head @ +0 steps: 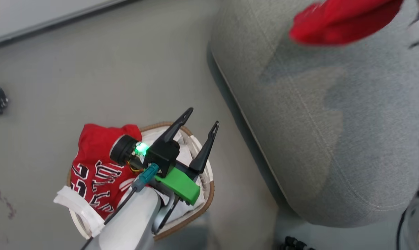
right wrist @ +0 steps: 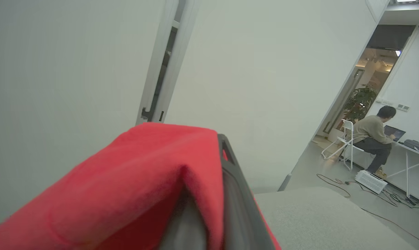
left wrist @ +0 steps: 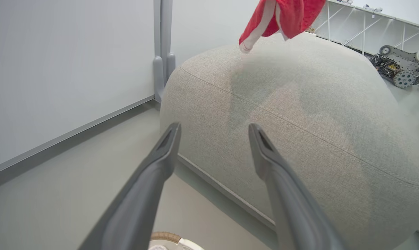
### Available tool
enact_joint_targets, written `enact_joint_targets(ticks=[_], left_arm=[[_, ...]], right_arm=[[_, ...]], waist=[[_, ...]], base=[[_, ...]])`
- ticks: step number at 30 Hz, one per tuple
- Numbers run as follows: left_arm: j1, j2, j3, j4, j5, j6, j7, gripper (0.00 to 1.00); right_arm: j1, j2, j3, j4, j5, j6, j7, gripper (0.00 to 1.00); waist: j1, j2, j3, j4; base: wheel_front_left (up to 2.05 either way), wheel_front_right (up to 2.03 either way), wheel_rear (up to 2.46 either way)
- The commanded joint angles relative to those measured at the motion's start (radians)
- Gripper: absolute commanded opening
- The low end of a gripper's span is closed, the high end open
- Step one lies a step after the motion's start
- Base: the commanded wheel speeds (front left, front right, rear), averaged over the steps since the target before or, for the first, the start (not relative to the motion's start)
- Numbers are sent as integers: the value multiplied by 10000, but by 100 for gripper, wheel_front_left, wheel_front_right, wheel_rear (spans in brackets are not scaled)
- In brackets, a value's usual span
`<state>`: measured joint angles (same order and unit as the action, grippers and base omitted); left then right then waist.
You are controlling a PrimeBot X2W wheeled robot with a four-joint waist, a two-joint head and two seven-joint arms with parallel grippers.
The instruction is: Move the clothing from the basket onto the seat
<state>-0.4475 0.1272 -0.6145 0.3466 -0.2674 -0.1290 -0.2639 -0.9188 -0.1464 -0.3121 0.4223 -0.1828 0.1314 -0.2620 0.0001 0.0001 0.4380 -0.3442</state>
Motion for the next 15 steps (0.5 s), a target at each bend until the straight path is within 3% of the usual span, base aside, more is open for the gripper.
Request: enact_joint_targets(ticks=[1, 7, 15], left_arm=[[-270, 170, 62, -51, 121, -27, -9, 100], [-708, 435, 345, -242, 475, -26, -9, 100], [-778, 412, 754, -544, 746, -14, -9, 100]], right_arm=[[-417, -255, -188, 64, -78, -14, -47, 0], [-1656, -1035, -972, 347, -582, -14, -46, 0], [-1048, -637, -1809, 853, -1245, -14, -46, 0]], waist=[[-1, -1, 1220, 659], [-1, -1, 2318, 1080], [-1, -1, 3017, 1275]], base=[[0, 0, 0], [0, 0, 0], [0, 0, 0]])
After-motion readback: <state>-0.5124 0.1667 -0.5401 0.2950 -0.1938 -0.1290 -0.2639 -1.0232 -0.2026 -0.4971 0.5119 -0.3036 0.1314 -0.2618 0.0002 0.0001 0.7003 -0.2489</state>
